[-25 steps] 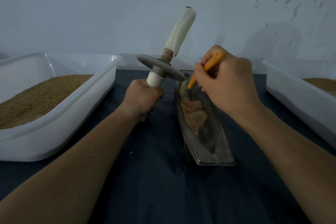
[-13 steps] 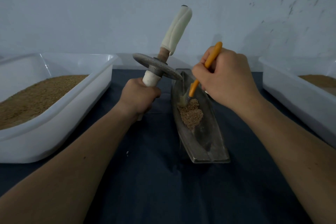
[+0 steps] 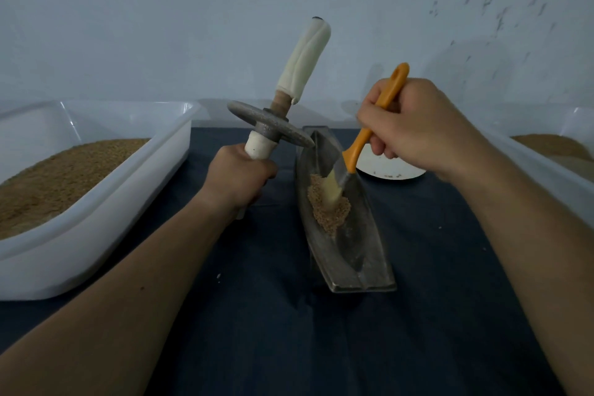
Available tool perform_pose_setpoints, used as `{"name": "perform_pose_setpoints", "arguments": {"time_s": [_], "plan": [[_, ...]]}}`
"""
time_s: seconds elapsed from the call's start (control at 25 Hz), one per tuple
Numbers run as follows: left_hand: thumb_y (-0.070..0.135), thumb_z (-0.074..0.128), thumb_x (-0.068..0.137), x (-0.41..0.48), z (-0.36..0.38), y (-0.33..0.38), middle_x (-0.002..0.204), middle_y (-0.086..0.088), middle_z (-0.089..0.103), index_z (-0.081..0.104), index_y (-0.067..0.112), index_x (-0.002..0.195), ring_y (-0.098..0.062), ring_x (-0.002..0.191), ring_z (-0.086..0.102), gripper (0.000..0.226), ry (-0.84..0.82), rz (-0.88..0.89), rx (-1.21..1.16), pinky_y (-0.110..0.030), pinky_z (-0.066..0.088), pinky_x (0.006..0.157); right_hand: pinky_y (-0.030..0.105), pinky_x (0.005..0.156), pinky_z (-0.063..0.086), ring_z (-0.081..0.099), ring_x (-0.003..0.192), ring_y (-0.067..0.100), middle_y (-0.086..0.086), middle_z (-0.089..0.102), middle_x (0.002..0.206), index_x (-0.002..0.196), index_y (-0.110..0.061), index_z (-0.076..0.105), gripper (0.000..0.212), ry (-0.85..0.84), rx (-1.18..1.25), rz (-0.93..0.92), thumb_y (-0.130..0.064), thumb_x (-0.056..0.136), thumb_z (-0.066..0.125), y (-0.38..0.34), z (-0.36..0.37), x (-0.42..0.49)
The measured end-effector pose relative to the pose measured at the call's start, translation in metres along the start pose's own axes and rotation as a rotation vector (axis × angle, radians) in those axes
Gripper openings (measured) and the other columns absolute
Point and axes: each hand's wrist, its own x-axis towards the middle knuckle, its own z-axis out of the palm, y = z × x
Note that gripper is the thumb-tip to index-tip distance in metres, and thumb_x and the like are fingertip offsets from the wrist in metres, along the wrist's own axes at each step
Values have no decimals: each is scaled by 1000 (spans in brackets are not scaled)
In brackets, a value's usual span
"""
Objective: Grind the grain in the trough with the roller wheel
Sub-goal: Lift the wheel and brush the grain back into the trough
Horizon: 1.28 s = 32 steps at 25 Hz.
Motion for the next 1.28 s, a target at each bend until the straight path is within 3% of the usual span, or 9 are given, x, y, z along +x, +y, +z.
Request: {"name": "perform_pose_setpoints", "arguments": {"time_s": [0.24, 0.36, 0.52, 0.68, 0.96, 1.08, 1.16, 1.2, 1.28], "plan": [[19, 70, 64, 1, 0, -1, 56, -5, 57, 58, 14, 70, -20, 48, 52, 15, 13, -3, 25, -33, 44, 51, 29, 59, 55, 68, 62, 17, 5, 72, 72, 89, -21, 65, 12, -45, 206, -89, -22, 100, 61, 5, -16, -28], [24, 69, 61, 0, -1, 0, 59, -4, 60, 60, 16, 72, -21, 53, 54, 16, 17, 5, 43, -35, 46, 54, 38, 69, 61, 73, 79, 20, -3, 73, 87, 102, -32, 66, 10, -120, 57, -270, -34, 104, 57, 16, -20, -65], [25, 68, 64, -4, 1, 1, 65, -6, 65, 62, 17, 73, -22, 55, 59, 13, 54, 12, 85, -39, 52, 53, 16, 76, 54, 72, 92, 12, -13, 72, 102, 120, -39, 68, 19, 70, -2, -370, -42, 103, 59, 38, -33, -86], [34, 66, 74, -14, 2, 11, 66, 6, 64, 59, 28, 72, -18, 62, 63, 9, 197, 145, 398, -32, 49, 52, 26, 76, 50, 64, 89, 12, -8, 64, 106, 131, -28, 70, 35, 118, -333, -383, -16, 98, 67, 95, -30, -58], [34, 63, 81, -32, 9, 34, 60, 9, 48, 47, 28, 75, -17, 51, 48, 18, 266, 654, 1091, -24, 22, 46, 40, 82, 52, 58, 97, 20, -2, 53, 117, 143, -37, 55, 73, -284, -724, -81, 3, 84, 66, 158, -6, -22], [35, 63, 81, -35, 6, 39, 62, 9, 47, 47, 29, 78, -19, 54, 50, 17, 215, 710, 1207, -26, 20, 48, 33, 65, 43, 52, 77, 16, 7, 62, 104, 110, -25, 60, 46, 70, -553, 110, 8, 80, 66, 145, -19, -28], [35, 62, 80, -36, 1, 43, 61, 10, 44, 47, 30, 75, -17, 53, 45, 16, 223, 706, 1229, -25, 18, 48, 31, 64, 39, 54, 81, 19, 3, 58, 107, 108, -25, 52, 56, 408, -259, 142, 19, 75, 60, 123, -37, -40], [34, 62, 79, -37, -1, 46, 60, 10, 42, 47, 30, 73, -17, 53, 41, 16, 226, 703, 1239, -25, 17, 48, 31, 66, 42, 57, 87, 16, -2, 58, 112, 112, -29, 48, 61, 438, -85, 154, 19, 76, 59, 108, -43, -48], [34, 61, 78, -38, -2, 51, 61, 10, 43, 48, 30, 72, -16, 54, 43, 14, 176, 678, 1239, -26, 20, 49, 31, 68, 51, 62, 94, 5, -13, 55, 119, 128, -38, 38, 71, 225, 84, 162, 8, 81, 64, 70, -46, -67]]}}
